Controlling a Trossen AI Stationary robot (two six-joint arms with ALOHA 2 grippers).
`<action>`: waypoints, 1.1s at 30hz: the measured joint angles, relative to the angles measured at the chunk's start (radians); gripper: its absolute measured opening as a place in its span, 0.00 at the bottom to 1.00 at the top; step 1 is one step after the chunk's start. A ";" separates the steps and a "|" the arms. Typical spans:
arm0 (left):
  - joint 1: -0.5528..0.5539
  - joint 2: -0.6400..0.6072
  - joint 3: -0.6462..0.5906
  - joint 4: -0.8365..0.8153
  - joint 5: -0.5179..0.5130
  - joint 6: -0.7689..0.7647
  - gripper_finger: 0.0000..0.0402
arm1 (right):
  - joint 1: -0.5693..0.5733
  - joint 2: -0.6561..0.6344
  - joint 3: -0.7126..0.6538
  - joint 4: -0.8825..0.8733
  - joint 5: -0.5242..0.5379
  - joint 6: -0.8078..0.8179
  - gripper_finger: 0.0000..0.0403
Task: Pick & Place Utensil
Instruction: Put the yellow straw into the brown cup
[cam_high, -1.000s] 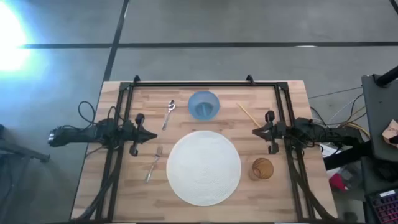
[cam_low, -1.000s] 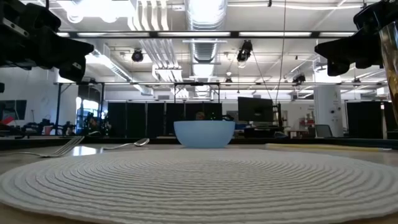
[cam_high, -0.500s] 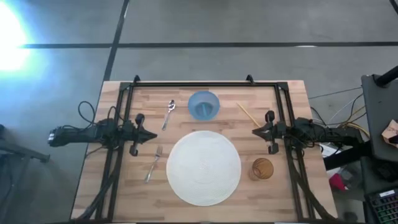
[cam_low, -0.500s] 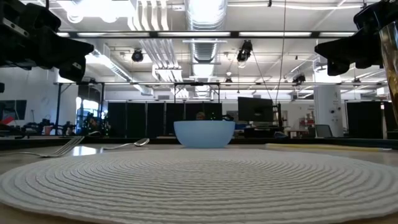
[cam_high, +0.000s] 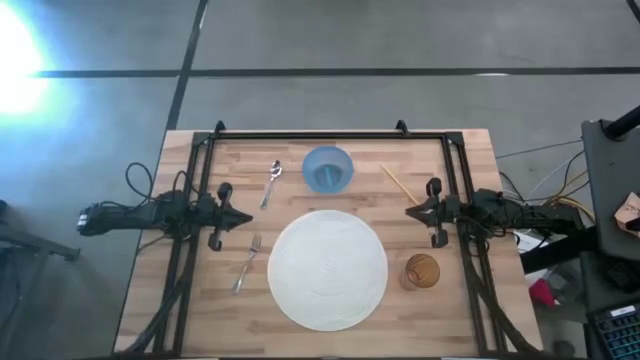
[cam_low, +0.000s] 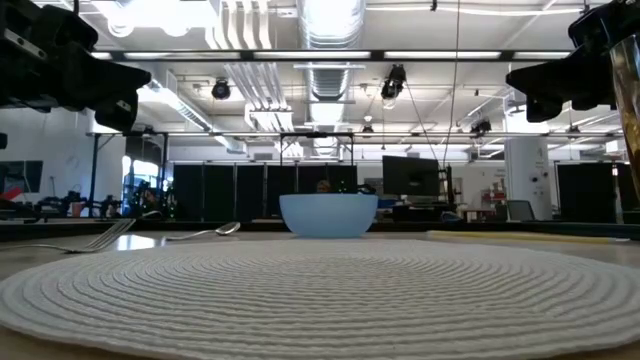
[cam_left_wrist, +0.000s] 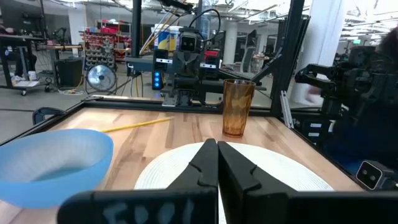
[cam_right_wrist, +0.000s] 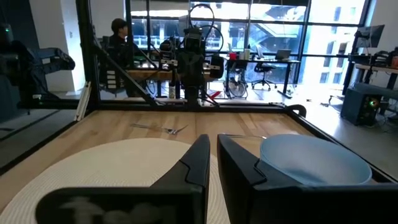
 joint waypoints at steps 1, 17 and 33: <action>0.000 0.000 0.000 0.000 0.000 0.000 0.00 | 0.000 0.000 0.000 0.000 0.000 -0.001 0.07; 0.000 0.000 0.000 0.000 0.000 0.000 0.00 | 0.000 0.000 0.000 0.000 0.000 -0.003 0.07; 0.000 0.000 0.000 0.000 0.000 0.000 0.00 | 0.000 0.000 0.000 0.000 0.000 -0.064 0.07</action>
